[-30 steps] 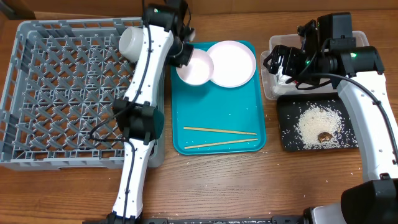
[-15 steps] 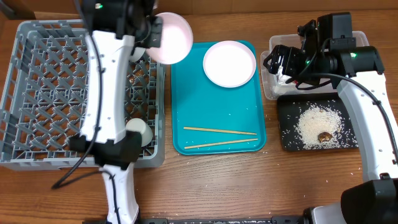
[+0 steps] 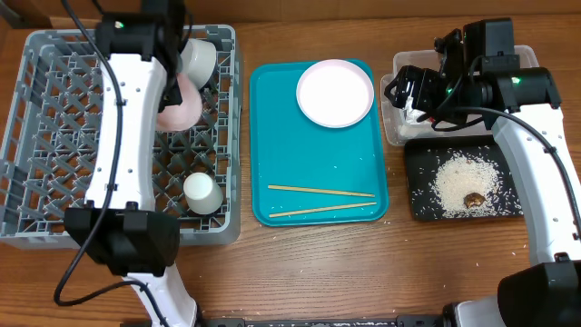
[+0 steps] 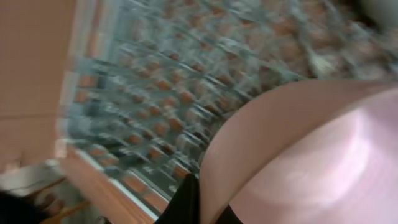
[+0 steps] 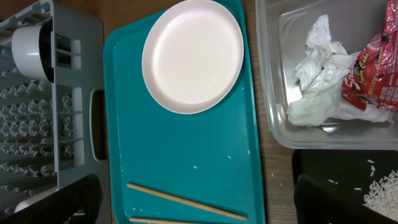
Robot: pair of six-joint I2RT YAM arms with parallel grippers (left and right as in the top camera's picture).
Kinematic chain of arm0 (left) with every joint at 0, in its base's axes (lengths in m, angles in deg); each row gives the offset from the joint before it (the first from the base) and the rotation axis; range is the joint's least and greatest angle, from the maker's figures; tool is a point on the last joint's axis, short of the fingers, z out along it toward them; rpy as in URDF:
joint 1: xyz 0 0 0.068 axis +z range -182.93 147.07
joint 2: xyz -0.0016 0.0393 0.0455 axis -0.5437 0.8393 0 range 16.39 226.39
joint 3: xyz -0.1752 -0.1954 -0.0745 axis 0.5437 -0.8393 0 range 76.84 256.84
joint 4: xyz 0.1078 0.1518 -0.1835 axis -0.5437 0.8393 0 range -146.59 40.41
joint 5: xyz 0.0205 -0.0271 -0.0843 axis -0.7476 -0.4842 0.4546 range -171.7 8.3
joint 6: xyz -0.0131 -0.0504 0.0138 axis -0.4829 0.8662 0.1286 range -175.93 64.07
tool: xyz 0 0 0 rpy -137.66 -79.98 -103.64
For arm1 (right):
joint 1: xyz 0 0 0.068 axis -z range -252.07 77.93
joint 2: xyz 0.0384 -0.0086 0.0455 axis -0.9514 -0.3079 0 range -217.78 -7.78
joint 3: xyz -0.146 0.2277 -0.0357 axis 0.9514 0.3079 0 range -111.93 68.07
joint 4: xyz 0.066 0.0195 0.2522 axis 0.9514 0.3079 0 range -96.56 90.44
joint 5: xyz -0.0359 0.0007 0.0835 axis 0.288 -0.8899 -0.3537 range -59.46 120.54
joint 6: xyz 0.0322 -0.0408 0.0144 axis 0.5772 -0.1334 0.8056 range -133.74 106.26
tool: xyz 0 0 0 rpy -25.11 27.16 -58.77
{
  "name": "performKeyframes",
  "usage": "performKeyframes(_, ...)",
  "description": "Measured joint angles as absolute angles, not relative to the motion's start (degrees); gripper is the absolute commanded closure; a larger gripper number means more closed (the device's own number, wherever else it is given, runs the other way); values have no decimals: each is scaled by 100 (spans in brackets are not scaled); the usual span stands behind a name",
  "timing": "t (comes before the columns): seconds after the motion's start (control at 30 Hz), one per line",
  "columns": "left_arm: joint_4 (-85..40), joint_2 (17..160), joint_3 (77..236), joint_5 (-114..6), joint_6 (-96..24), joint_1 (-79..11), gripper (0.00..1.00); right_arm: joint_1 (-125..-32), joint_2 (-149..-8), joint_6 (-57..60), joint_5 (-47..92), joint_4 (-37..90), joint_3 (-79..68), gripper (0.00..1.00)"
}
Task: Sort waste into correct bins and load items into the dishwasher
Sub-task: 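Lift the pink bowl and place it upright in the rack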
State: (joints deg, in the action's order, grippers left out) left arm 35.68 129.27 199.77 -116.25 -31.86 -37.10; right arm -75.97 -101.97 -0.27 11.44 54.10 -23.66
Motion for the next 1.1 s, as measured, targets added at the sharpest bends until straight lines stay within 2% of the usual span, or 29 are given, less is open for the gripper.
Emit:
performKeyframes(0.33,1986,12763,18495,-14282,-3393,-4160,96,-7597,-10197,-27,1144,5408,-2366,0)
performKeyframes(0.73,257,12763,18023,-15137,-4123,-4186,96,-7597,-10197,-27,1142,5410,-2366,0)
performKeyframes(1.1,-160,12839,17682,-15526,-4268,-4186,96,-7597,-10197,-27,1144,5410,-2366,0)
